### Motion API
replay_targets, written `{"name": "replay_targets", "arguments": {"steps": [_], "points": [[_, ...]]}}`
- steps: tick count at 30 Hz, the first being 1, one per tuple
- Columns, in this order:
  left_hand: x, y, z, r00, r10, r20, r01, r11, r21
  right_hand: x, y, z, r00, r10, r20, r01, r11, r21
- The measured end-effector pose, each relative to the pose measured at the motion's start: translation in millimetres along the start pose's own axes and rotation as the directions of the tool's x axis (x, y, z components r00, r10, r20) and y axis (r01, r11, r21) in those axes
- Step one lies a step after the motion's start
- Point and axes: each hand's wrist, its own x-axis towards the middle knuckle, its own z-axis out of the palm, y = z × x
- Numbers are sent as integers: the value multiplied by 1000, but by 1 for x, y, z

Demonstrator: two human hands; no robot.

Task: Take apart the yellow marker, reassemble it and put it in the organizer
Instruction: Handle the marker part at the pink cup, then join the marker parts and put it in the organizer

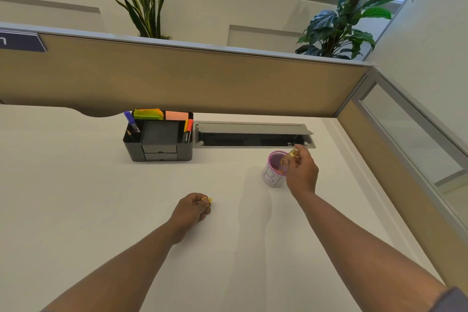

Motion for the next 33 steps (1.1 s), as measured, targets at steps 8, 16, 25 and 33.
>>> {"name": "replay_targets", "arguments": {"steps": [8,16,25,33], "points": [[-3,5,1,1000,-30,-7,30,1000,8,-7,-9,-5,983,165,-85,-149,975,164],[-23,8,-10,1000,-11,19,13,996,-93,-53,-9,-4,925,375,54,-351,796,494],[-64,26,-26,995,100,-8,-99,971,-218,-125,-16,24,806,245,539,-565,591,575],[-93,26,-41,990,134,-43,-140,974,-178,-160,-37,43,686,128,716,-641,571,513]]}}
